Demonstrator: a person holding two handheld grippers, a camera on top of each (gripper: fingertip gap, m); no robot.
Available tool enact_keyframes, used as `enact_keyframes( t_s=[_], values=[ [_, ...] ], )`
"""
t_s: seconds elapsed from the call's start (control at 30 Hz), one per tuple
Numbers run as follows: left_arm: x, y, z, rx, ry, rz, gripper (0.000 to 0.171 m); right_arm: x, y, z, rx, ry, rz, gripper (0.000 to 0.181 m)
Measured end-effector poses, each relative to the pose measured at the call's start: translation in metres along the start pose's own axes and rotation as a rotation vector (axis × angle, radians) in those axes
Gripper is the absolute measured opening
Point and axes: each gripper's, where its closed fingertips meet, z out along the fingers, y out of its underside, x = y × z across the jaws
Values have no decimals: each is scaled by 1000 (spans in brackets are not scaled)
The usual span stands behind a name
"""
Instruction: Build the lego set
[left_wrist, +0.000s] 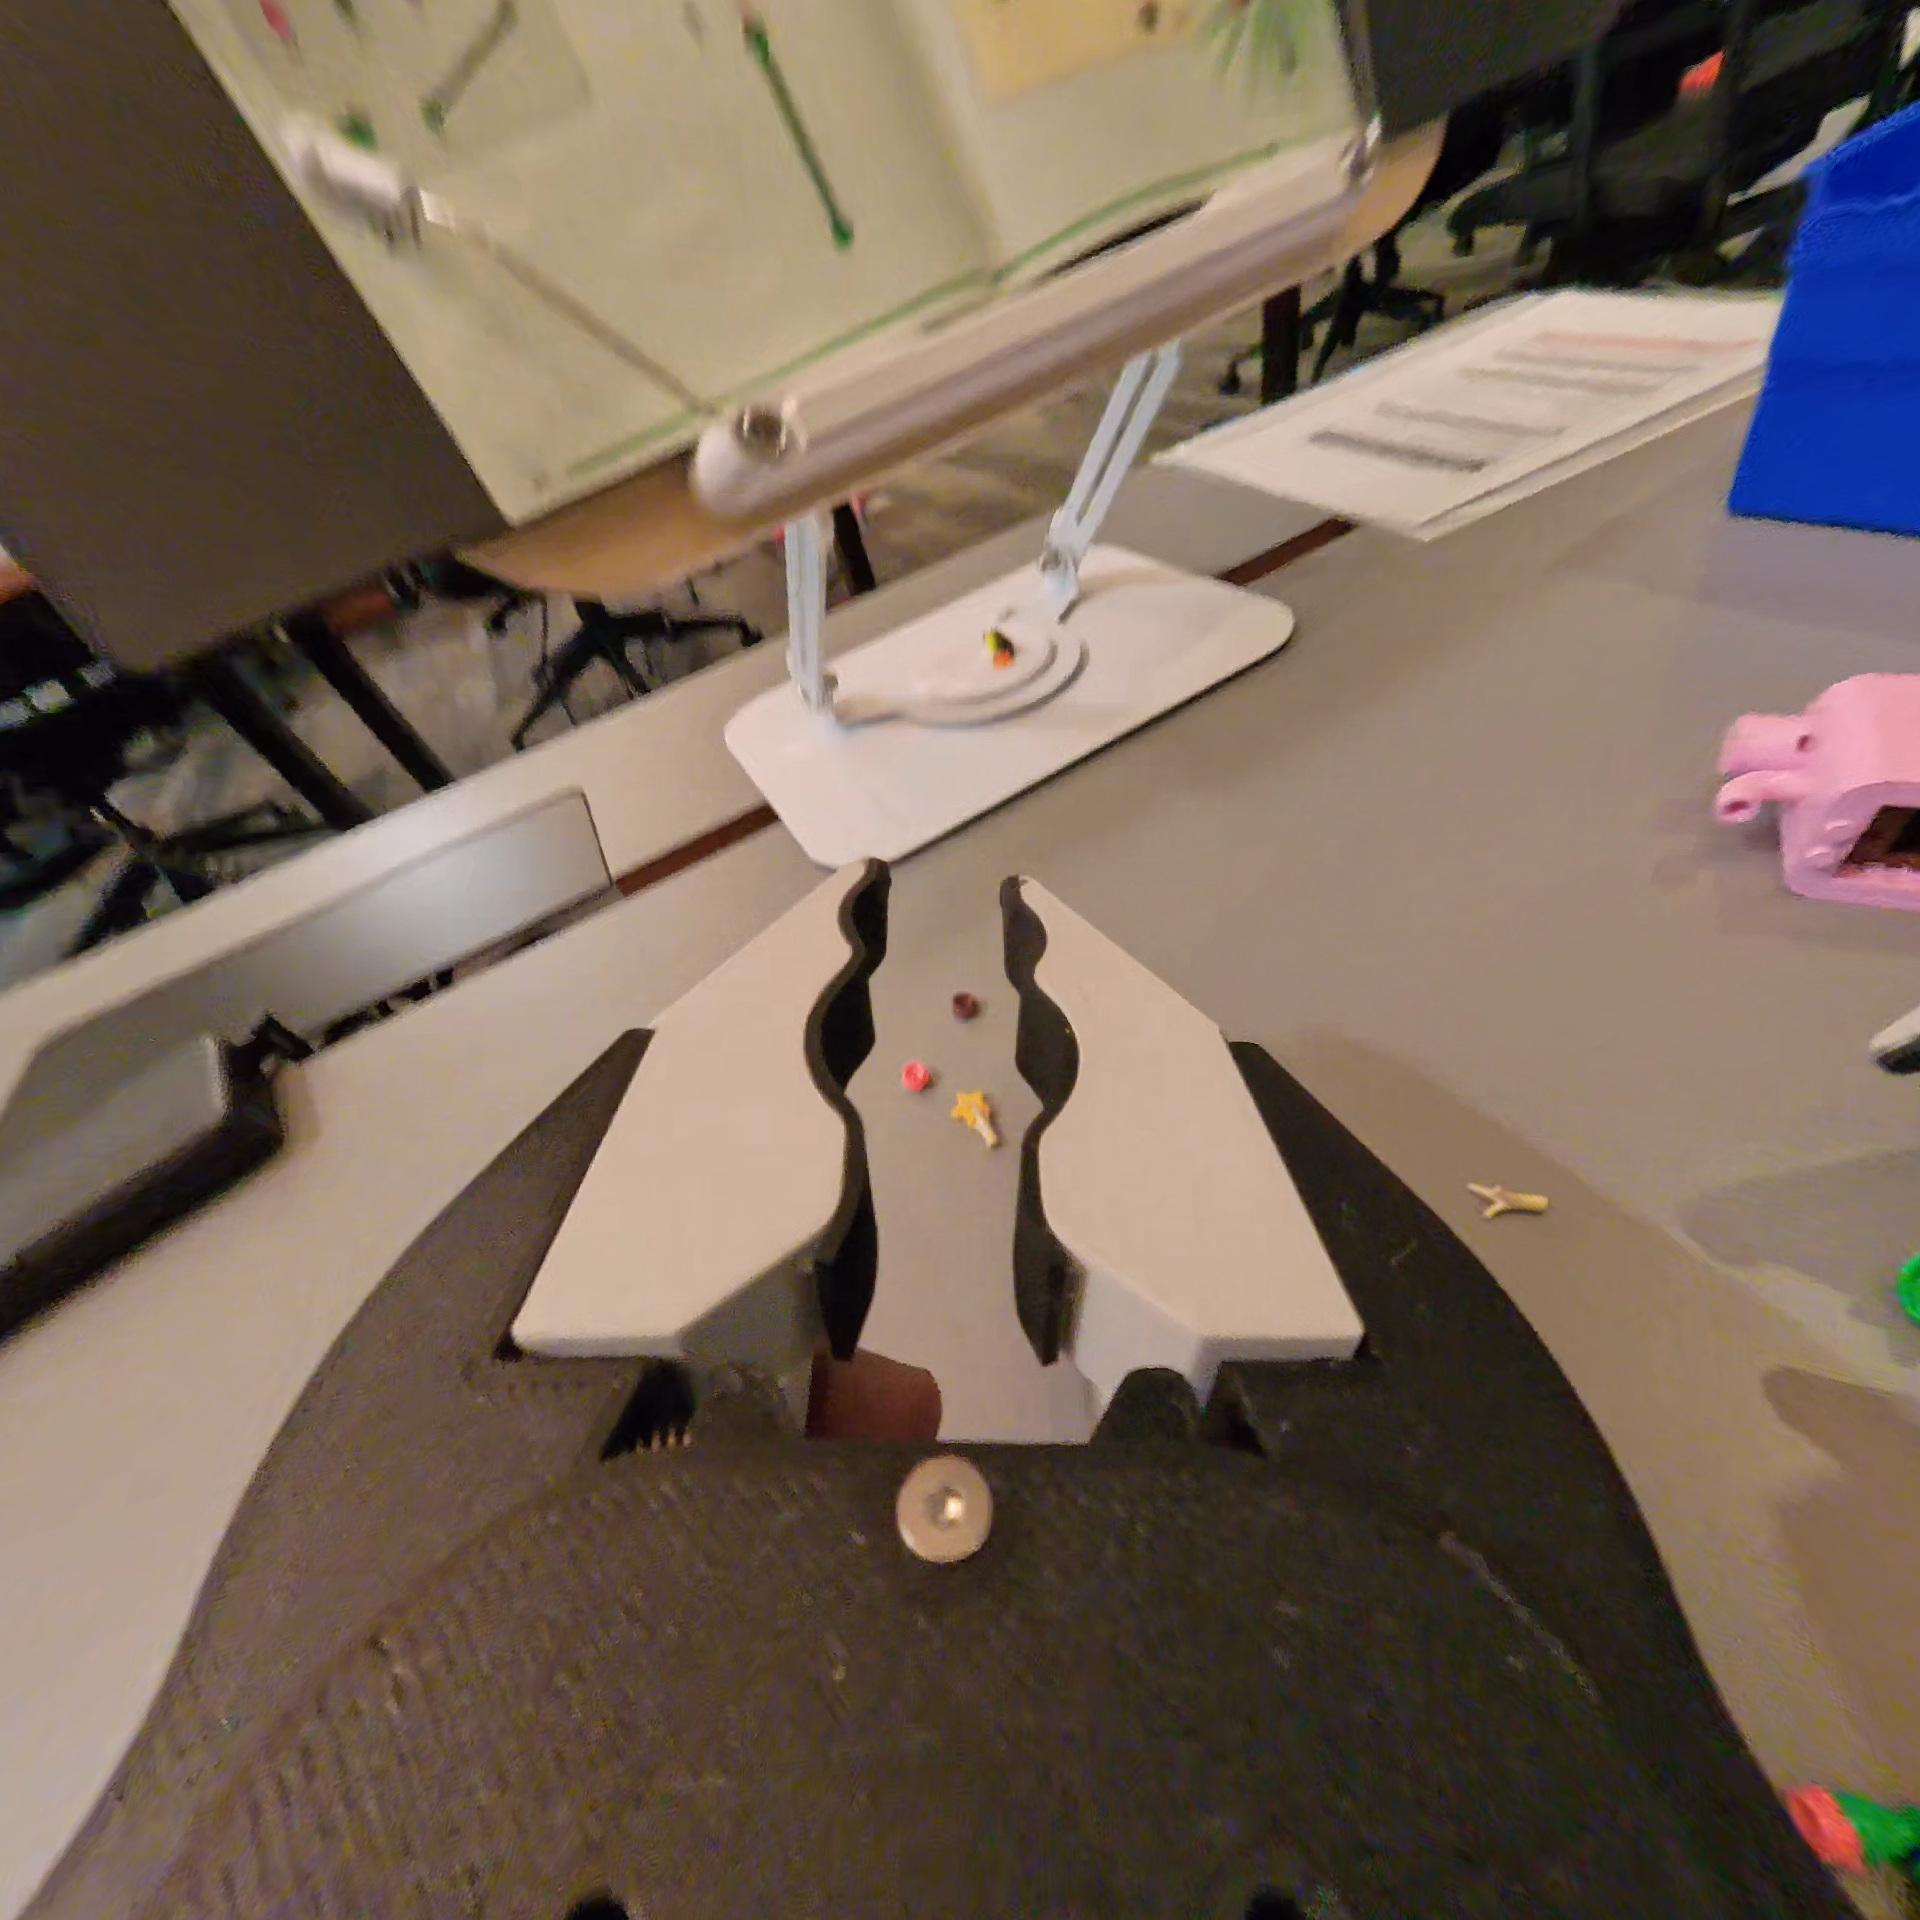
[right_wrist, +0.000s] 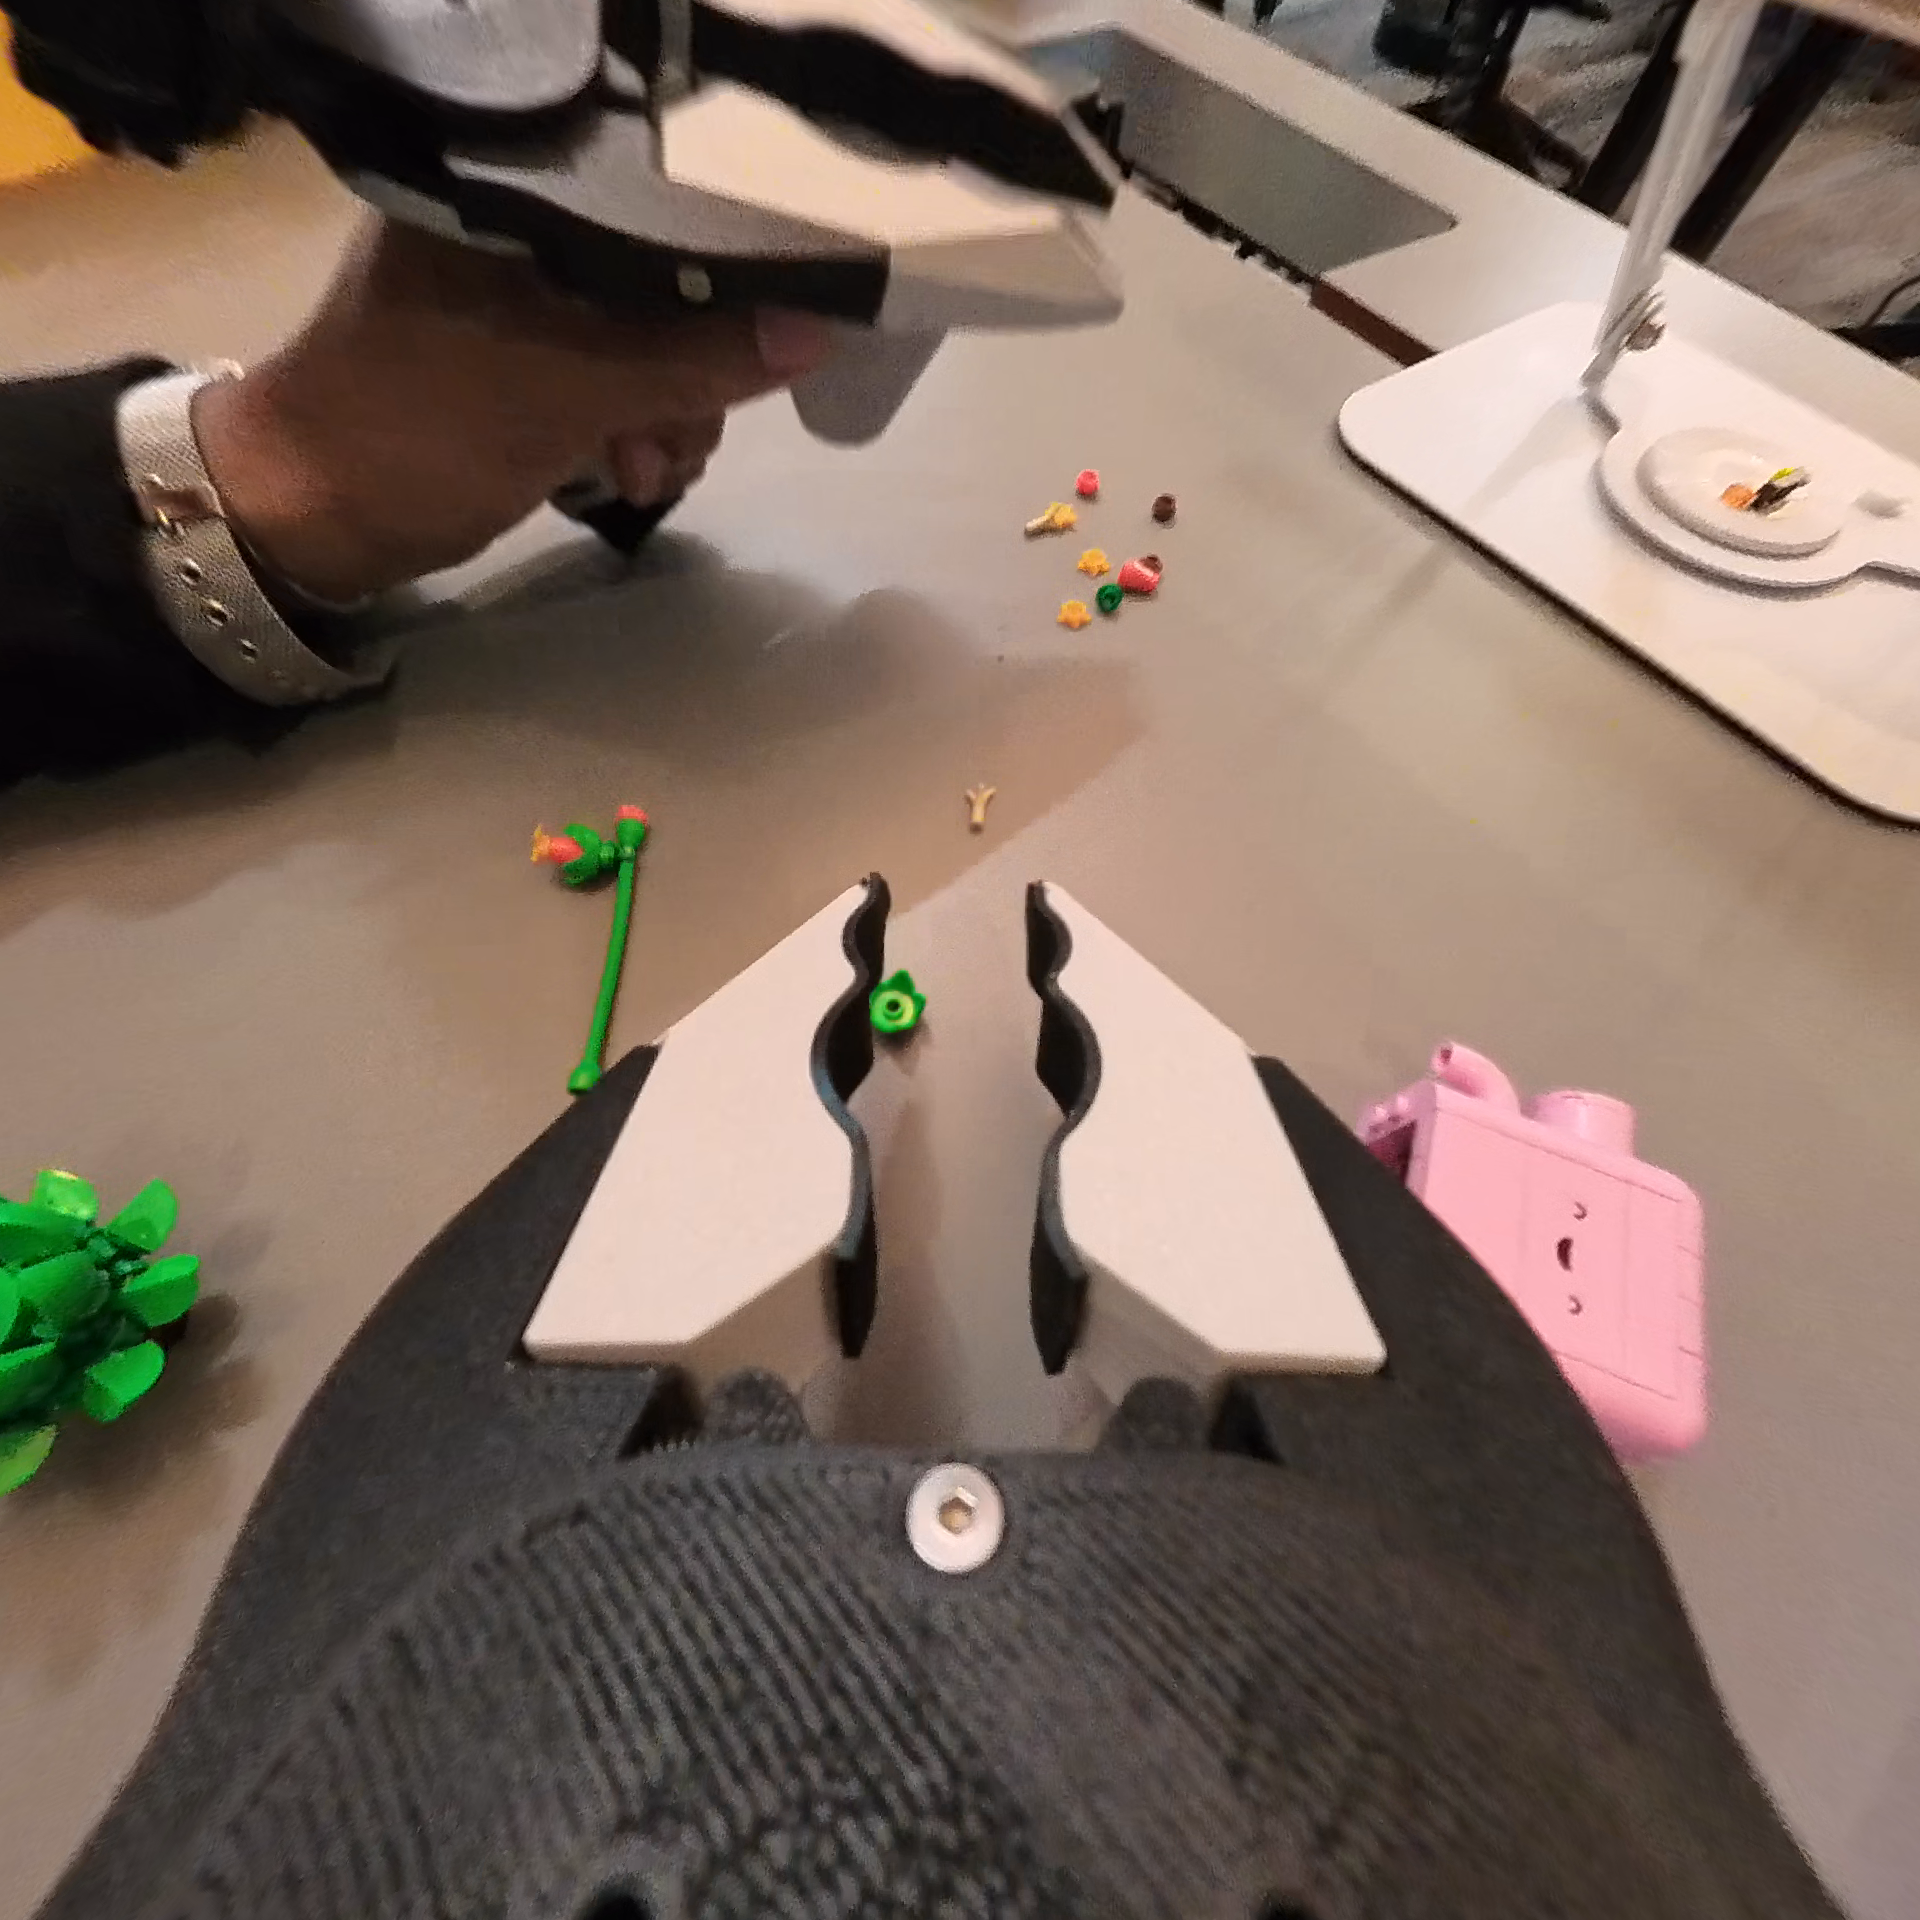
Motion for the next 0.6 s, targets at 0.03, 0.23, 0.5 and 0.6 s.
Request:
enact_keyframes(
  t_s=[0.03,0.23,0.5,0.6],
  values=[
    [0,6,3,-37,14,-24,21,1,-2,-1,19,-2,11,26],
    [12,37,17,-264,154,-89,6,3,-9,-4,63,6,33,21],
    [25,61,26,-447,369,-324,11,4,-9,-4,65,12,36,20],
    [23,57,26,-415,411,-405,17,4,-10,-4,73,7,45,19]
  ],
)
